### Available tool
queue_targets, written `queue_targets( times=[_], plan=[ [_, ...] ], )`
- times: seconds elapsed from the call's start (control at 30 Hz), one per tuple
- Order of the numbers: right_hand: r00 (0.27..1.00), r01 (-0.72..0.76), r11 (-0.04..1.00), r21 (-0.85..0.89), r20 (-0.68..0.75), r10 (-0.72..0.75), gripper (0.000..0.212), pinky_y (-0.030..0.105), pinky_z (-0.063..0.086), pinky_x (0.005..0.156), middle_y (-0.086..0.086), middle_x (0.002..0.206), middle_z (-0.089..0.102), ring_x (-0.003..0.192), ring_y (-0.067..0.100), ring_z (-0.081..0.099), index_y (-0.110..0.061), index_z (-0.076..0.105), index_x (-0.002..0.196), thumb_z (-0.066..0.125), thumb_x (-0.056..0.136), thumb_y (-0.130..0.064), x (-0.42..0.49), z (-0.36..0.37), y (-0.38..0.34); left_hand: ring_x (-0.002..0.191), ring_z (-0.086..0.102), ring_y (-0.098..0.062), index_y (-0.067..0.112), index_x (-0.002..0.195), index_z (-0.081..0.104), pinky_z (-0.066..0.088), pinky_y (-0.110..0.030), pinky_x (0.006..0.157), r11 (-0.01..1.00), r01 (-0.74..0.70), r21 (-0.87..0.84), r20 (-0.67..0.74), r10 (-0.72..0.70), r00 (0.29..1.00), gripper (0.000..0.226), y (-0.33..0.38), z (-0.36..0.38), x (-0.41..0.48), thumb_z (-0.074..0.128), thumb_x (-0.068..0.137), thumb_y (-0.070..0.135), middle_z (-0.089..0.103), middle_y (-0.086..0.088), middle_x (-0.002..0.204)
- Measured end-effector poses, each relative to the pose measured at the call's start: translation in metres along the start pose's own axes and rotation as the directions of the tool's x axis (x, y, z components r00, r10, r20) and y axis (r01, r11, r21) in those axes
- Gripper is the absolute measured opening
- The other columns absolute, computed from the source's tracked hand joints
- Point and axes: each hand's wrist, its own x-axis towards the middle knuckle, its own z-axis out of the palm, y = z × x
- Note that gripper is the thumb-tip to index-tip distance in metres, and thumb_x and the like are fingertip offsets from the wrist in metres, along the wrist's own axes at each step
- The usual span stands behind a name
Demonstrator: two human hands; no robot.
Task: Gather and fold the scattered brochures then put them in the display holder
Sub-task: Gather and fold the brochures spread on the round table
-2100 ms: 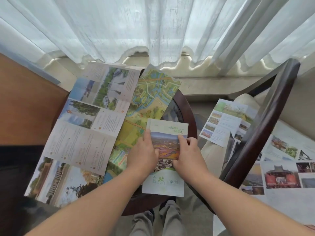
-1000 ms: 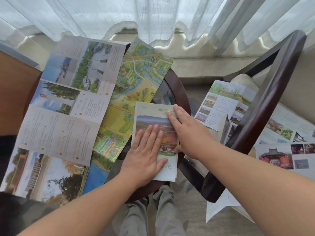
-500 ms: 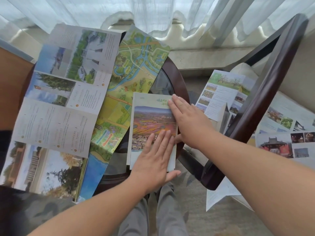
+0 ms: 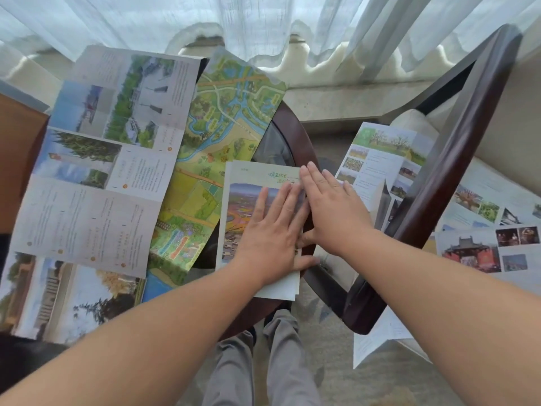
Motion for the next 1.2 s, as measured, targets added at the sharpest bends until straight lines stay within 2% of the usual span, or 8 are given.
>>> queue_targets(
  times=[0.23, 0.33, 0.4, 0.5, 0.83, 0.97, 1.1, 1.2],
  plan=[
    [1.000, -0.017, 1.000, -0.020, -0.003, 0.017, 0.125, 0.045, 0.007, 0.119, -0.007, 0.162, -0.017, 0.151, 0.019, -0.003, -0.023, -0.020, 0.152, 0.074, 0.076, -0.053, -0.002, 0.003, 0.001, 0.148, -0.022, -0.025, 0.007, 0.153, -0.007, -0.007, -0.050, 0.120, 0.997, -0.058, -0.057, 0.042, 0.060, 0.997, 0.097, 0.011, 0.012, -0.047, 0.011, 0.088, 0.077, -0.017, -0.011, 0.160],
    [0.999, -0.030, 0.999, -0.036, 0.012, 0.030, 0.130, 0.046, 0.007, 0.119, -0.006, 0.162, -0.020, 0.151, 0.020, -0.003, -0.022, -0.022, 0.151, 0.073, 0.072, -0.060, -0.001, 0.002, -0.002, 0.150, -0.012, -0.026, 0.006, 0.154, 0.002, -0.001, -0.045, 0.120, 0.985, -0.117, -0.124, 0.000, 0.118, 0.993, 0.094, 0.007, 0.014, -0.068, 0.018, 0.090, 0.074, -0.004, -0.013, 0.162],
    [0.999, -0.036, 0.999, -0.039, 0.025, 0.037, 0.135, 0.046, 0.008, 0.119, -0.006, 0.161, -0.021, 0.151, 0.020, -0.003, -0.021, -0.023, 0.151, 0.075, 0.068, -0.062, 0.001, 0.001, -0.004, 0.149, -0.013, -0.027, 0.006, 0.153, 0.000, -0.003, -0.043, 0.120, 0.990, -0.026, -0.141, -0.054, 0.019, 0.998, 0.093, -0.018, 0.005, -0.054, 0.018, 0.090, 0.072, -0.005, -0.015, 0.162],
    [0.998, -0.051, 0.998, -0.042, 0.039, 0.052, 0.138, 0.048, 0.010, 0.118, -0.005, 0.162, -0.020, 0.151, 0.021, -0.001, -0.020, -0.023, 0.151, 0.077, 0.065, -0.061, 0.001, 0.000, -0.006, 0.144, -0.030, -0.023, 0.008, 0.150, -0.020, -0.015, -0.042, 0.119, 0.983, 0.159, -0.089, 0.011, -0.159, 0.987, 0.099, -0.071, -0.014, -0.015, 0.006, 0.085, 0.078, -0.028, -0.012, 0.157],
    [0.995, -0.074, 0.995, -0.065, 0.057, 0.078, 0.137, 0.051, 0.013, 0.118, -0.005, 0.162, -0.021, 0.151, 0.021, 0.000, -0.020, -0.023, 0.151, 0.078, 0.066, -0.058, -0.003, -0.003, -0.011, 0.146, -0.024, -0.030, 0.005, 0.151, -0.016, -0.013, -0.048, 0.119, 1.000, 0.018, 0.013, 0.026, -0.018, 1.000, 0.102, -0.055, 0.016, -0.075, 0.010, 0.086, 0.079, -0.023, -0.018, 0.159],
    [0.995, -0.078, 0.994, -0.079, 0.063, 0.083, 0.133, 0.051, 0.013, 0.118, -0.005, 0.162, -0.020, 0.151, 0.020, 0.001, -0.020, -0.022, 0.151, 0.078, 0.070, -0.055, 0.000, -0.005, -0.011, 0.145, -0.027, -0.032, 0.004, 0.149, -0.019, -0.015, -0.050, 0.118, 0.999, -0.010, -0.044, 0.028, 0.011, 1.000, 0.104, -0.006, 0.011, -0.046, 0.016, 0.086, 0.079, -0.024, -0.019, 0.157],
    [0.993, -0.086, 0.989, -0.118, 0.064, 0.094, 0.131, 0.052, 0.014, 0.117, -0.006, 0.162, -0.021, 0.151, 0.022, 0.001, -0.021, -0.024, 0.150, 0.075, 0.072, -0.056, -0.001, -0.002, -0.010, 0.142, -0.032, -0.032, 0.004, 0.148, -0.023, -0.019, -0.050, 0.116, 0.999, -0.024, -0.045, 0.114, 0.029, 0.993, 0.101, 0.020, 0.018, -0.059, 0.014, 0.088, 0.076, -0.032, -0.017, 0.154],
    [0.988, -0.109, 0.985, -0.131, 0.096, 0.122, 0.135, 0.053, 0.012, 0.117, -0.004, 0.162, -0.020, 0.150, 0.023, -0.003, -0.020, -0.023, 0.151, 0.077, 0.068, -0.059, -0.002, -0.010, -0.015, 0.145, -0.027, -0.026, 0.009, 0.154, -0.008, -0.015, -0.046, 0.118, 0.974, -0.092, -0.205, 0.170, 0.128, 0.977, 0.093, 0.014, 0.007, -0.091, 0.020, 0.091, 0.072, -0.020, -0.012, 0.160]
  ],
)
